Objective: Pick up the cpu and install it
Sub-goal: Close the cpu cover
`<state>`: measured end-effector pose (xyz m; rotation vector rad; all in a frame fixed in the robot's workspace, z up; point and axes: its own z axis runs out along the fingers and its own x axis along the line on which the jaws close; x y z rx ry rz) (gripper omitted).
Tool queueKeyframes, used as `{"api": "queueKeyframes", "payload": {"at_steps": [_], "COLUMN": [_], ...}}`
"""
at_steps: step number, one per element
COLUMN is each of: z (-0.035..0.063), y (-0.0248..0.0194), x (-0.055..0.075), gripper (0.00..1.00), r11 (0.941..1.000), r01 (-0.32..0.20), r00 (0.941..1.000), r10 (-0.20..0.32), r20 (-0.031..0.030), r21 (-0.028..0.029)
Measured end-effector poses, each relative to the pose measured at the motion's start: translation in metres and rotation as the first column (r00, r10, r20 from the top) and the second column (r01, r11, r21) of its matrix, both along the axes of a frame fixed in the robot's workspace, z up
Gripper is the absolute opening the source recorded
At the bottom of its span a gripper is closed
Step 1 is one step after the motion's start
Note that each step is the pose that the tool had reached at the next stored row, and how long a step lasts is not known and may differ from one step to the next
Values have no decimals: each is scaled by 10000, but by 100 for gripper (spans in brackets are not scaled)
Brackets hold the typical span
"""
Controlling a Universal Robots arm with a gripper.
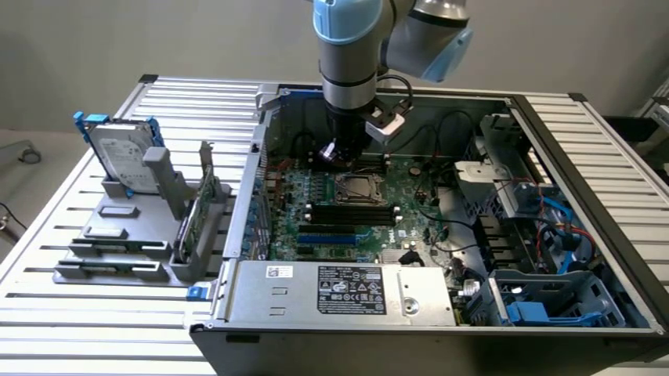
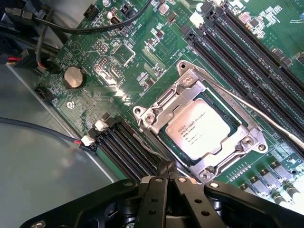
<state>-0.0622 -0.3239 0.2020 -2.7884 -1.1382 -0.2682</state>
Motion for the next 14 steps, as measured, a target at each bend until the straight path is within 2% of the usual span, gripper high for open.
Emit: {"api": "queueKeyframes", "payload": {"at_steps": [14], "z": [-1], "y": [0], "x": [-17], "gripper": [11], "r11": [10000], "r01": [1], "r00": [10000], "r10": [-1], "r20": [0], "r21": [37]}}
